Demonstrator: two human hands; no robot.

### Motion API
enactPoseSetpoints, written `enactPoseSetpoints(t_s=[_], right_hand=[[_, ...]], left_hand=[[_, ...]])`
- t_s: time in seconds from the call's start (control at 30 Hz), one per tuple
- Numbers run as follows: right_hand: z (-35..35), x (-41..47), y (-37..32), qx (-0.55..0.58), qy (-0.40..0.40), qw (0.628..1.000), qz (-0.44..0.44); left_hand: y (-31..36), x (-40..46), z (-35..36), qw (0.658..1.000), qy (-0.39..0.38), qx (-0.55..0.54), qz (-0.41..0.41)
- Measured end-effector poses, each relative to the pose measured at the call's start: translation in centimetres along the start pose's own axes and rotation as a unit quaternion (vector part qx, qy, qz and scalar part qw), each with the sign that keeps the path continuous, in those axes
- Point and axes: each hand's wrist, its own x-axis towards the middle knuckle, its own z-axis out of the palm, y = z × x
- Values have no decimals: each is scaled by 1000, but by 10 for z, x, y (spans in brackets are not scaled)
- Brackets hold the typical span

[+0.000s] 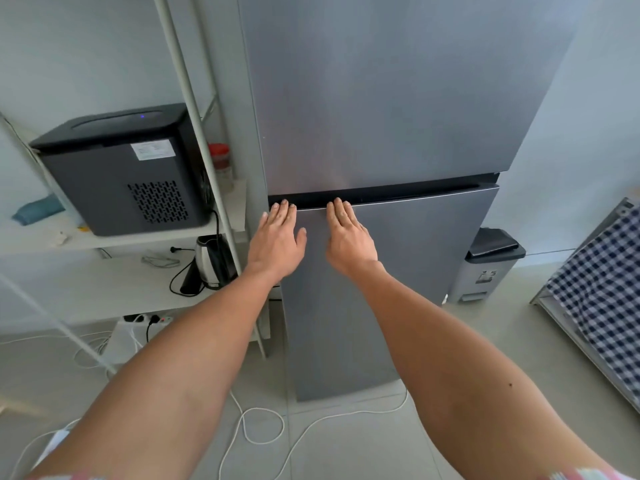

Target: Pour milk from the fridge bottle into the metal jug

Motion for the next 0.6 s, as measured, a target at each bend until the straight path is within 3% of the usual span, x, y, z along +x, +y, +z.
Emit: enactPoseSetpoints(t_s=[0.33, 0.5, 0.6], right_hand=[[-10, -5, -4, 14, -16, 1000, 6], [-33, -43, -15, 182, 121, 973, 80], [-61, -86, -20, 369, 194, 903, 105]], left_hand=[[-1, 1, 2, 1000, -4, -12, 0], [-7, -27, 17, 990, 12, -138, 17], [-19, -91, 48, 971, -58, -227, -39]])
